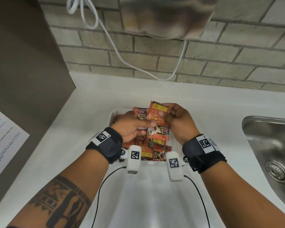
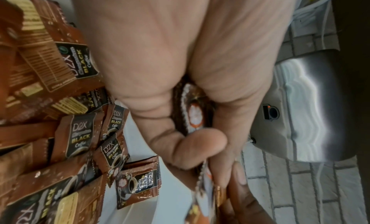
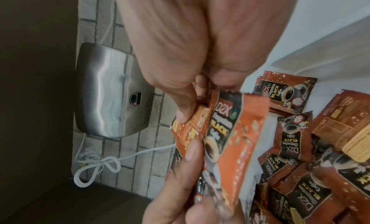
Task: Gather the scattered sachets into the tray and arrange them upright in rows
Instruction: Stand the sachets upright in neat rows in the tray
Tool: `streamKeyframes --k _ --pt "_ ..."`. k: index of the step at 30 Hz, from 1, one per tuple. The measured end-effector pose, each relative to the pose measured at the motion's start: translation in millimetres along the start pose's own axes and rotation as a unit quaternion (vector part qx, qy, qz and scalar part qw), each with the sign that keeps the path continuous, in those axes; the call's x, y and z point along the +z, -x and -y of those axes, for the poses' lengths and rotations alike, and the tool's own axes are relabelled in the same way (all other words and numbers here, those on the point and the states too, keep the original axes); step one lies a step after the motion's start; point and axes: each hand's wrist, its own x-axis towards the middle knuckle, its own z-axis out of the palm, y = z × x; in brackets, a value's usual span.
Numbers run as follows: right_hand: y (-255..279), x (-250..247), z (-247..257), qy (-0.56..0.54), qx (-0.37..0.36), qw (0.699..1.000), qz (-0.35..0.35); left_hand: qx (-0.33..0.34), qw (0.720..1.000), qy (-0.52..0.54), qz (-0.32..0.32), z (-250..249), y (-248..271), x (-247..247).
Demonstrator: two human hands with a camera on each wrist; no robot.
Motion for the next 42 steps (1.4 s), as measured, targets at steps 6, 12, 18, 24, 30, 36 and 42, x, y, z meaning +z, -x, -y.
streamKeyframes --k 6,12,18,24,30,36,42 --pt "8.3 -6.7 10.7 -0.035 -0.095 0.993 -0.054 -0.009 0.998 0.021 -0.064 -0.5 2.0 -8.0" --pt "14.5 -4.8 1.7 0.083 -0.123 0.989 0.006 0.013 0.984 0.123 -0.125 -7.6 -3.0 -9.6" --pt "7.1 -7.9 -11.1 0.128 -0.114 0.985 0.014 0.035 0.985 0.126 -0.113 -8.5 -2.6 -9.4" --pt "11.4 -8.6 -2.5 0.150 -0.022 0.988 0.031 0.056 0.982 0.114 -0.139 -3.9 -3.0 -10.2" --pt "12.7 -11.2 6.4 0.107 -0.030 0.992 -0.067 0.093 0.981 0.087 -0.147 -5.3 -2.5 -9.5" --pt "15.5 -8.7 13.1 -0.080 0.077 0.993 -0.030 0.121 0.972 0.111 -0.169 -6.4 -5.4 -10.2" --pt "16.0 6.2 11.8 -0.187 0.112 0.976 -0.022 0.131 0.959 0.139 -0.210 -2.8 -11.1 -7.8"
